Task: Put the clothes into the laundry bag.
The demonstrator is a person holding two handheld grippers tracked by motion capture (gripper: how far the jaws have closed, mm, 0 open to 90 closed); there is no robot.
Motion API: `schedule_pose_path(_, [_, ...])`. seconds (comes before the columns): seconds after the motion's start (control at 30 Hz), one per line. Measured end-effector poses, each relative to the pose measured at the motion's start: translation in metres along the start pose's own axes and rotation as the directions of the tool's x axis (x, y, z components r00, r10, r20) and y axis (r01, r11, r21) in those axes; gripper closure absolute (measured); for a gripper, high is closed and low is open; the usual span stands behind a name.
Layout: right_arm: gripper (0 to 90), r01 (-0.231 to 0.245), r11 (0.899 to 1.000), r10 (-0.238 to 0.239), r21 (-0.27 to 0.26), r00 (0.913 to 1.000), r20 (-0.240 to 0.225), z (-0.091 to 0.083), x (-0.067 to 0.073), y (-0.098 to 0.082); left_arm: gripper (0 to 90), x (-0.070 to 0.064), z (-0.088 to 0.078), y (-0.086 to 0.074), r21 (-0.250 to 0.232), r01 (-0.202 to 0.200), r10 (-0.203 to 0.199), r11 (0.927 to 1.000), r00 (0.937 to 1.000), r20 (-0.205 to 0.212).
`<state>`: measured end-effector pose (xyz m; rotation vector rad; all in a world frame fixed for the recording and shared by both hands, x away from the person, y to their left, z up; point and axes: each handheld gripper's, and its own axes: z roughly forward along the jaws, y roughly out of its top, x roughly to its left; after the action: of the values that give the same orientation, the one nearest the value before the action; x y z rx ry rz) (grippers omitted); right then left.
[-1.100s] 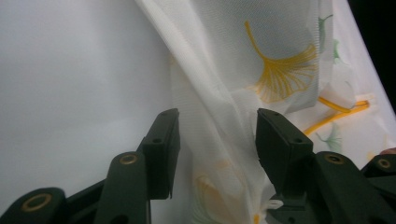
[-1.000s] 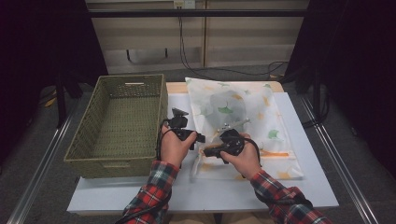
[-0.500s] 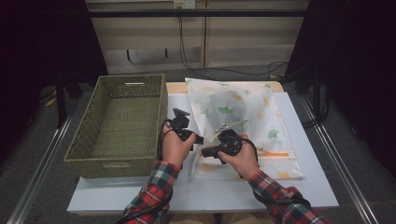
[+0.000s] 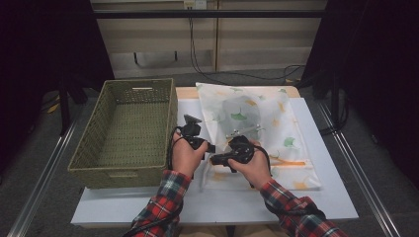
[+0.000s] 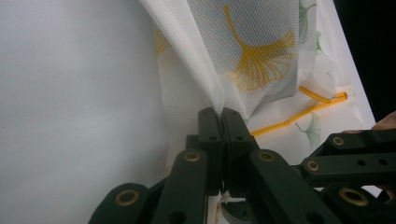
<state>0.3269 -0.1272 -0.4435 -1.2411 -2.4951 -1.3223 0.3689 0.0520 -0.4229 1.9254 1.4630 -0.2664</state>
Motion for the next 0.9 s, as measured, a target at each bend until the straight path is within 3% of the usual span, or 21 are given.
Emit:
schedule_pose_path(0.13, [83.0, -0.017, 1.000, 0.017, -0.005, 0.9998, -0.009, 0.002, -0.001, 0.002, 88.4, 0.000, -0.001, 0.000, -0.002, -0.004, 0.004, 1.0000, 1.0000, -0.008])
schedule_pose_path(0.23, [90.0, -0.028, 1.000, 0.028, -0.004, 0.9996, -0.004, 0.002, -0.001, 0.003, 88.4, 0.001, -0.001, 0.000, 0.001, -0.011, 0.011, 0.9999, 0.9999, -0.010])
schedule_pose_path(0.57, [90.0, -0.027, 1.000, 0.028, -0.005, 0.9995, 0.016, -0.002, -0.002, 0.004, 86.5, 0.004, -0.004, 0.001, -0.011, -0.023, 0.023, 0.9997, 0.9995, -0.022])
schedule_pose_path(0.67, [90.0, -0.025, 1.000, 0.025, -0.006, 0.9995, 0.018, -0.004, -0.004, 0.003, 80.5, 0.005, -0.006, 0.001, -0.019, -0.020, 0.020, 0.9996, 0.9993, -0.033])
schedule_pose_path(0.9, [90.0, -0.043, 0.999, 0.044, -0.023, 0.9987, 0.027, -0.011, -0.010, 0.003, 58.8, 0.005, -0.011, 0.001, -0.056, -0.061, 0.058, 0.9966, 0.9972, -0.046])
